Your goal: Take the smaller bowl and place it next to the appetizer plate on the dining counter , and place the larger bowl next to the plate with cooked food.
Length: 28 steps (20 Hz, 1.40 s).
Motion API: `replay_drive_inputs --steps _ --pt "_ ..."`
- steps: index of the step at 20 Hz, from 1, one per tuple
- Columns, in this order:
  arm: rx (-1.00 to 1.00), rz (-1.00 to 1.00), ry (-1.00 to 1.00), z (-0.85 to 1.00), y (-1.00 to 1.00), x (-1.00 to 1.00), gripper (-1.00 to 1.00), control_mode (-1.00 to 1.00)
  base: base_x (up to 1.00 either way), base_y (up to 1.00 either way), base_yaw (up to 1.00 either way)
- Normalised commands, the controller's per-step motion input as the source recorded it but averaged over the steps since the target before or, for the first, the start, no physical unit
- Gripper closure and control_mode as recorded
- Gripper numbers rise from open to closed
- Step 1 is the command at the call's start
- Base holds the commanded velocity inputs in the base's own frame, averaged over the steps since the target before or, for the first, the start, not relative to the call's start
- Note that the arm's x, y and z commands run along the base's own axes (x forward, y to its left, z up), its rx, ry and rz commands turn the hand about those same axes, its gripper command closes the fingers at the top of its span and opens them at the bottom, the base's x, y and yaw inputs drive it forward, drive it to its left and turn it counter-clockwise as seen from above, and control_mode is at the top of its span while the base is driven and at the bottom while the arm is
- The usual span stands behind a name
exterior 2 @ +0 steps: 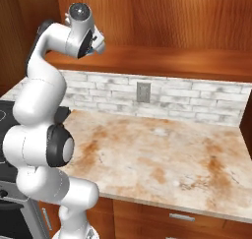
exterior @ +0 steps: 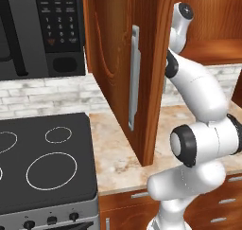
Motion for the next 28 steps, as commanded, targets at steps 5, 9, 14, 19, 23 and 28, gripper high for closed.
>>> replay_drive_inputs --steps 5,9,14,19,23,28 --pt "0.0 -0.01 0.0 -0.17 0.04 0.61 -1.0 -1.0 0.0 0.0 0.0" --pt "0.0 -0.01 0.0 -0.1 0.09 0.58 -1.0 -1.0 0.0 0.0 0.0" --pt "-0.02 -0.04 0.09 -0.2 0.12 0.11 1.0 -1.0 0.0 0.0 0.0" --pt "-0.03 -0.04 0.12 -0.25 0.1 0.0 1.0 -1.0 0.0 0.0 0.0" --pt "-0.03 -0.06 0.11 -0.22 0.14 0.0 1.0 -1.0 0.0 0.0 0.0" --pt "0.0 0.0 0.0 -0.02 0.01 -0.11 1.0 -1.0 0.0 0.0 0.0"
